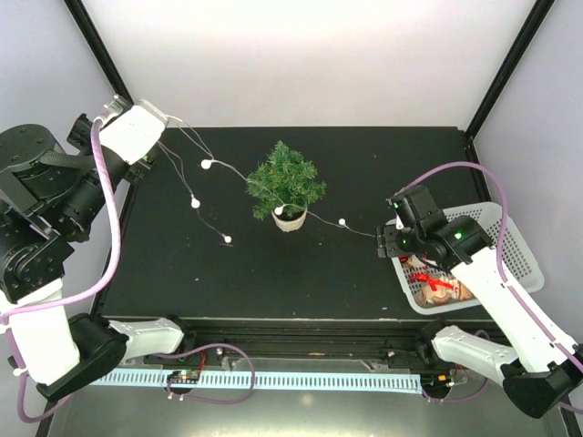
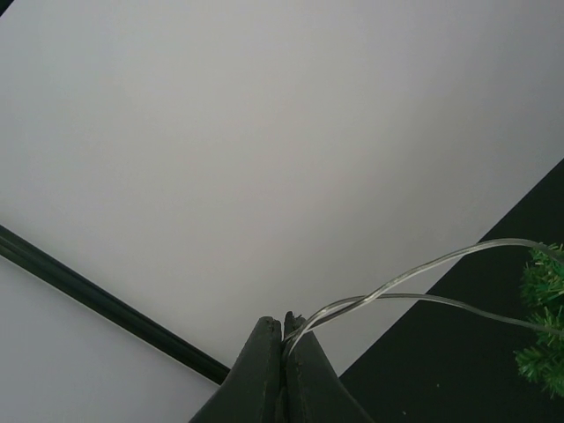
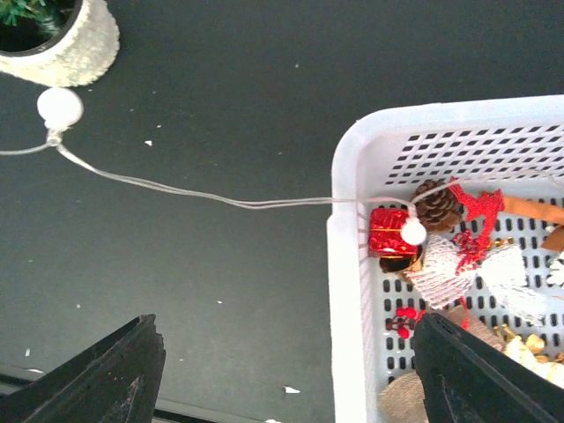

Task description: Decorate the small christmas tree

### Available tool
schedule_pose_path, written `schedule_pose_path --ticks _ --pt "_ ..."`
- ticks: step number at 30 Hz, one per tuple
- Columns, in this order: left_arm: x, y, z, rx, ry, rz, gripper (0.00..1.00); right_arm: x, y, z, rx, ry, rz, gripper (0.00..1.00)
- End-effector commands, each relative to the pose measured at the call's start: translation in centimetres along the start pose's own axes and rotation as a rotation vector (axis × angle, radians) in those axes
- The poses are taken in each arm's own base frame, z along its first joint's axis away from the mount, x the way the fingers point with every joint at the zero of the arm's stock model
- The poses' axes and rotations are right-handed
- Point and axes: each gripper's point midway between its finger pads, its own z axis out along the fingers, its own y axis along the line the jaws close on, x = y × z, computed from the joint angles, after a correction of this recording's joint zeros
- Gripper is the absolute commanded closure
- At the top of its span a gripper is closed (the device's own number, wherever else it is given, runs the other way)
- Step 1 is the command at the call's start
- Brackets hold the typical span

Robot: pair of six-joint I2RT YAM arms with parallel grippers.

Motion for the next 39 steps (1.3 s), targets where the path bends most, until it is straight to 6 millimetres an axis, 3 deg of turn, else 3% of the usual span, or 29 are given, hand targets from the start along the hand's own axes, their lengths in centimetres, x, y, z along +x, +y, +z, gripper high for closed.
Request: schedule_pose_path --ticks 1,11,23,34,39 --pt "-0.3 1.0 -0.3 -0.042 -0.011 -0.005 0.98 0.0 -0.7 0.0 0.077 -0.015 -0.081 0.22" --pt "-0.3 1.0 -0.7 -0.041 -0.021 -0.013 0.98 0.0 1.1 3.0 0.117 0.069 -0.153 0.22" --pt "-0.2 1.0 -1.1 -0.037 -0.026 -0.034 0.98 -0.5 1.0 5.8 0.225 0.12 -0.215 0.22" --pt "0.0 1.1 -2.1 -0.035 -0.033 -0.032 0.98 -4.1 0.3 8.5 0.348 0.012 -0.184 0.23" --pt "-0.1 1.3 -2.6 -0.036 -0.045 -0.035 0.98 -4.5 0.3 10.3 0.354 0.013 -0.174 0.32"
